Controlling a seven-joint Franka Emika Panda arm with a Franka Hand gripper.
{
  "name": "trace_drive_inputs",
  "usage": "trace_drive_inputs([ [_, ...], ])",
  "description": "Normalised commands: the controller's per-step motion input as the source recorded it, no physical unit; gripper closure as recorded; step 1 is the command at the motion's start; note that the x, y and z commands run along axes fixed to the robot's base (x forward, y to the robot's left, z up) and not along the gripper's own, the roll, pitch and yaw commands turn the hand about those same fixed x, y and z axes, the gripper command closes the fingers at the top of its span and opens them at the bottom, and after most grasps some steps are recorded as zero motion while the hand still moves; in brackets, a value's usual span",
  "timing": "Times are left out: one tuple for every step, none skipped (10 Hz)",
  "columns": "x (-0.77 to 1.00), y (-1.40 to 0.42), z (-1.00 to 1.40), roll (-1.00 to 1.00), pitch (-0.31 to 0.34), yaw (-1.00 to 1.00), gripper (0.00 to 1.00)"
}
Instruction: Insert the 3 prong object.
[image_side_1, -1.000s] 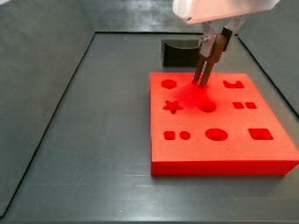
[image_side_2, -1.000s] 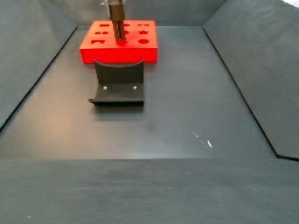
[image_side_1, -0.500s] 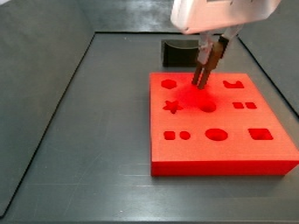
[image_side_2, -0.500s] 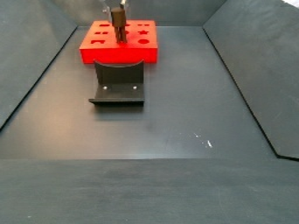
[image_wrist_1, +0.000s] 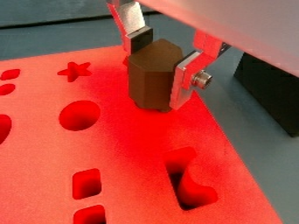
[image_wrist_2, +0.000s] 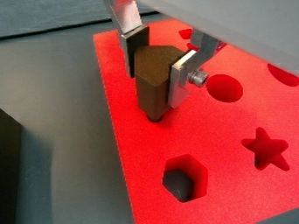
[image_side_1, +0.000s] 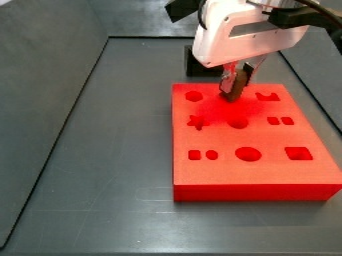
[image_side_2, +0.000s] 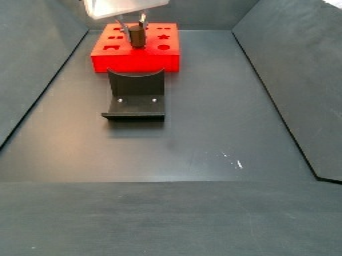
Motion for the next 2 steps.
trace_drive_inputs([
  [0.04, -0.07, -0.18, 0.08, 0.07, 0.0, 1.0],
  [0.0, 0.0, 0.0, 0.0, 0.0, 0.0, 1.0],
])
